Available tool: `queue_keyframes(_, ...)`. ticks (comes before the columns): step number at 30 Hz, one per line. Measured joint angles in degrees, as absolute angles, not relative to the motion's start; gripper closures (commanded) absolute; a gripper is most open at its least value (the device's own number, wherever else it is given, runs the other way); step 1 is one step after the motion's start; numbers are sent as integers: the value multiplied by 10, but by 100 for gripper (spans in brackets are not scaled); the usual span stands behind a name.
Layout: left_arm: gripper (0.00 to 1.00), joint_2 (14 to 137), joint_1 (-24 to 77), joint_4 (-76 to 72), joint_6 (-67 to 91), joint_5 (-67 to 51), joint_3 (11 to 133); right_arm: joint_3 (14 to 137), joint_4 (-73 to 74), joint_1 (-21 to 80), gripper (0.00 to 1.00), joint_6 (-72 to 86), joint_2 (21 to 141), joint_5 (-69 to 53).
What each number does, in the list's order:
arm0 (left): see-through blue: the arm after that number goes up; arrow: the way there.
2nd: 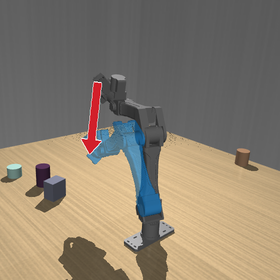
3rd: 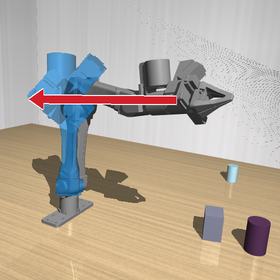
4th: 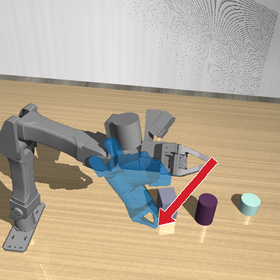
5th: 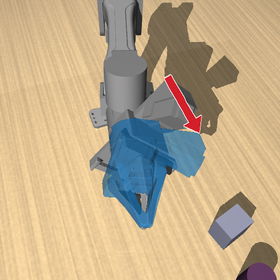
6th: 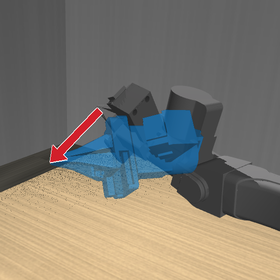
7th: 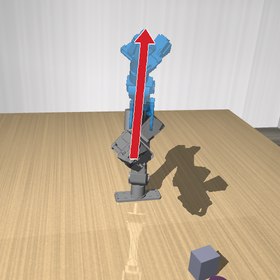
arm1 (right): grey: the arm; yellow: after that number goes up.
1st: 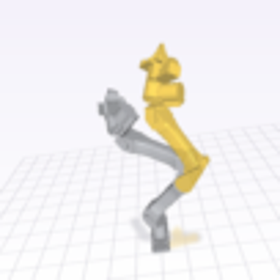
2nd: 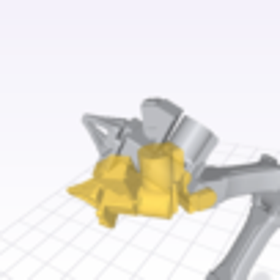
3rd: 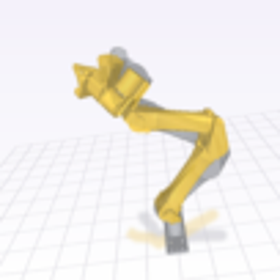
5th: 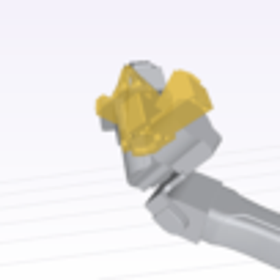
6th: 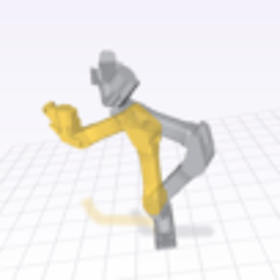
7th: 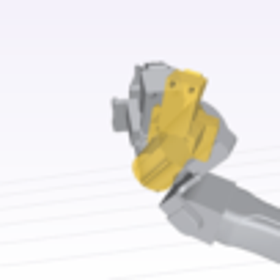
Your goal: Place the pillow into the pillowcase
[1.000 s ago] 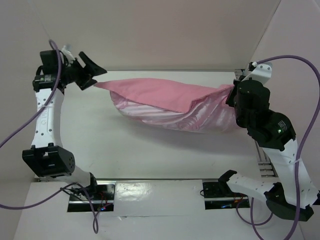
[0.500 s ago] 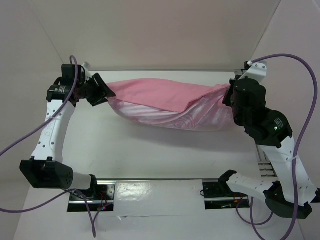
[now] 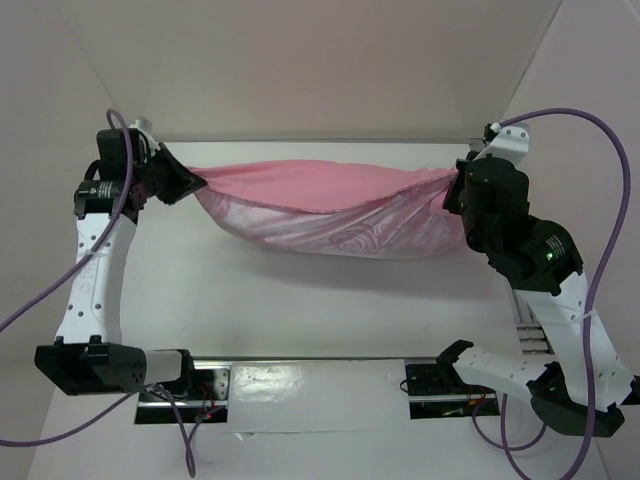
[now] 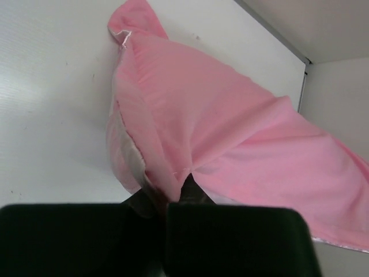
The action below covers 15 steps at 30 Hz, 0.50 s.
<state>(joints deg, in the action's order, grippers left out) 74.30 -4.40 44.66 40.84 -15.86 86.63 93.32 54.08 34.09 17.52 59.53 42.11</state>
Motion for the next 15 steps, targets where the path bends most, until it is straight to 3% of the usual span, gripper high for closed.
queue_keyframes(8,100,678,-86,456,424,-142,874,934,542,341,100,175,595,413)
queue_keyframes(15,100,651,-132,517,427,-117,1009,943,548,342,100,175,590,405)
